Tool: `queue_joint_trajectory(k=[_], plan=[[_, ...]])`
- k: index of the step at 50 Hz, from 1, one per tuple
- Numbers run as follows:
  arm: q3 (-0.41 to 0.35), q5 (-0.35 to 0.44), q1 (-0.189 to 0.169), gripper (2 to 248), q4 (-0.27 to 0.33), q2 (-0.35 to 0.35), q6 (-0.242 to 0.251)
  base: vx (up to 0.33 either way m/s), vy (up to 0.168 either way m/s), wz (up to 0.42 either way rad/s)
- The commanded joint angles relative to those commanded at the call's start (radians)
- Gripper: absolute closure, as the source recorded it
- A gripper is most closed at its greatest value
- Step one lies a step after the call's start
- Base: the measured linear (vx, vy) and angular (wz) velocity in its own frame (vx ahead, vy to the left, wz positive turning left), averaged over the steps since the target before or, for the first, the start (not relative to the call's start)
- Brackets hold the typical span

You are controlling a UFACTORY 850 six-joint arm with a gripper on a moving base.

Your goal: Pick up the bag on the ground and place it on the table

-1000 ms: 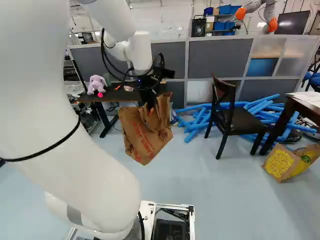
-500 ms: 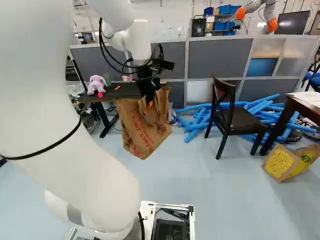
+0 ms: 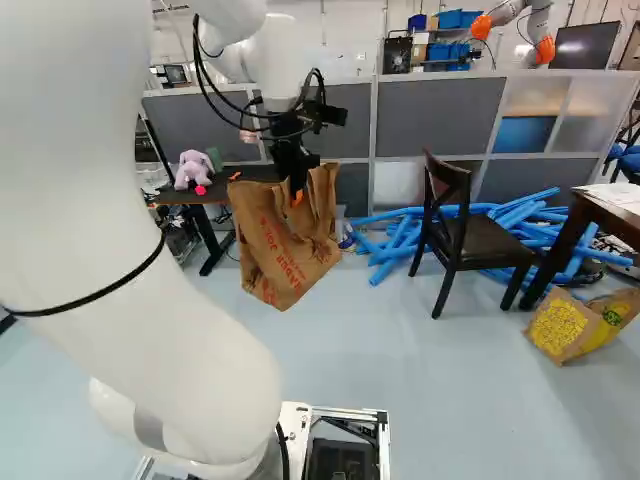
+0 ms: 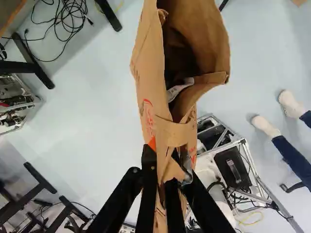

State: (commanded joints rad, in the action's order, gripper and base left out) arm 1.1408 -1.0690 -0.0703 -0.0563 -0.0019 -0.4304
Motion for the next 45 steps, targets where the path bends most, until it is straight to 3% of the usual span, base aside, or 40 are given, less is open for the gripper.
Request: queue_joint_trajectory(k=[15,45], plan=[[0.04,-0.025,0.002,229,0.0,0.014,0.0,0.0,0.0,0.0],[0.043,-0.025,0.002,229,0.0,0.016,0.0,0.0,0.0,0.0]])
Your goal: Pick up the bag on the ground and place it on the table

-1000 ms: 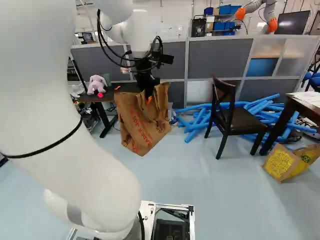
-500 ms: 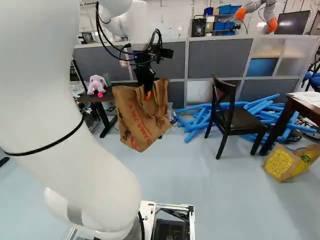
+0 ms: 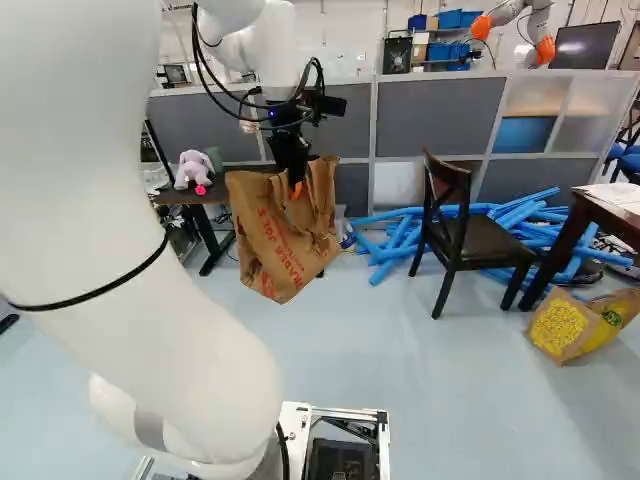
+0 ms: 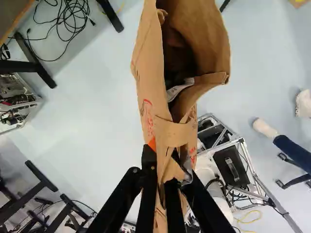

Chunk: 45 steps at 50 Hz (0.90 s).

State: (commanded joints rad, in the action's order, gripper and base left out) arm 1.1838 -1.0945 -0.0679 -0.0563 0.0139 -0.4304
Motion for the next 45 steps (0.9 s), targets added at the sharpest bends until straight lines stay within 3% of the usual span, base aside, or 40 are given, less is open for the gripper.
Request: queue_joint_trajectory(k=[16,45], plan=[[0.0,0.0,0.0,229,0.0,0.0,0.0,0.017,0.003,0.02],[0.0,0.0,0.0,229,0.0,0.0,0.0,0.107,0.032,0.138]])
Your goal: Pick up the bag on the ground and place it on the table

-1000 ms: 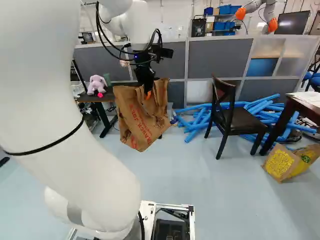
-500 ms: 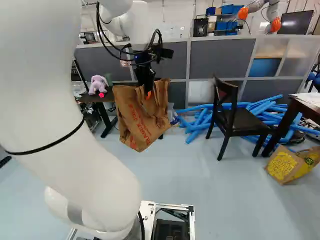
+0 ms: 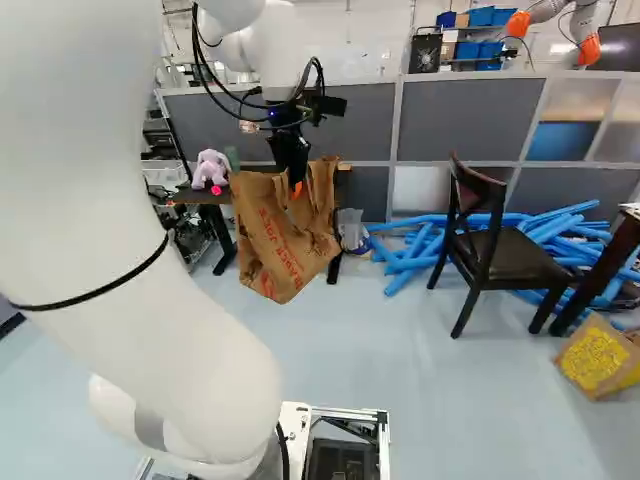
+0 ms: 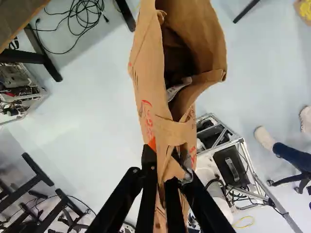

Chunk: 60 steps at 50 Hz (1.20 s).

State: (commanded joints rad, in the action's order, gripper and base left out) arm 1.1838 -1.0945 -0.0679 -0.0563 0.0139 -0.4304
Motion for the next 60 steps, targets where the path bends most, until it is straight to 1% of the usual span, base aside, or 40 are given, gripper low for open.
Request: queue_joint_trajectory(k=[22,43,60], plan=[[0.0,0.0,0.0,229,0.0,0.0,0.0,0.182,0.039,0.15],[0.0,0.0,0.0,229,0.0,0.0,0.0,0.206,0.091,0.143],[0.0,0.0,0.0,229,0.0,0.0,0.0,0.205,0.078,0.003]])
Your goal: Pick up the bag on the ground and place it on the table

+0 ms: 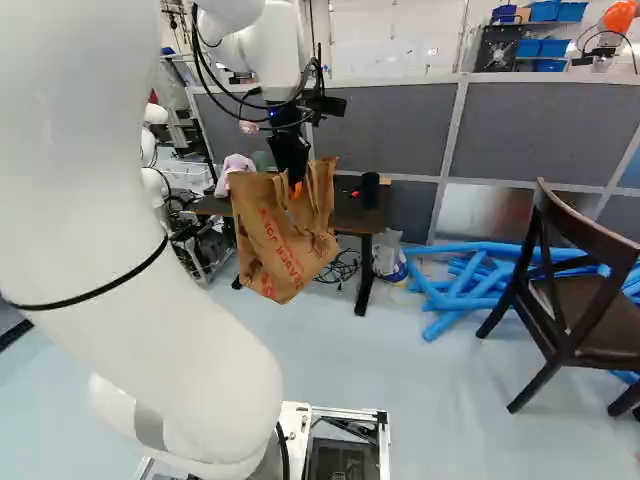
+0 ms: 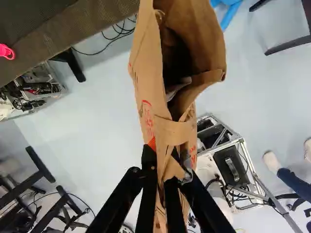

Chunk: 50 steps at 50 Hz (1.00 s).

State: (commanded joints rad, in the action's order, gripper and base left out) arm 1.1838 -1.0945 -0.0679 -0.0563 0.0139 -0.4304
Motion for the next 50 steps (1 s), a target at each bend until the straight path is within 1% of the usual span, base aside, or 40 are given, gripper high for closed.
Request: queue_joint_trajectory(k=[50], plan=[[0.0,0.0,0.0,229,0.0,0.0,0.0,0.211,0.079,-0.026]])
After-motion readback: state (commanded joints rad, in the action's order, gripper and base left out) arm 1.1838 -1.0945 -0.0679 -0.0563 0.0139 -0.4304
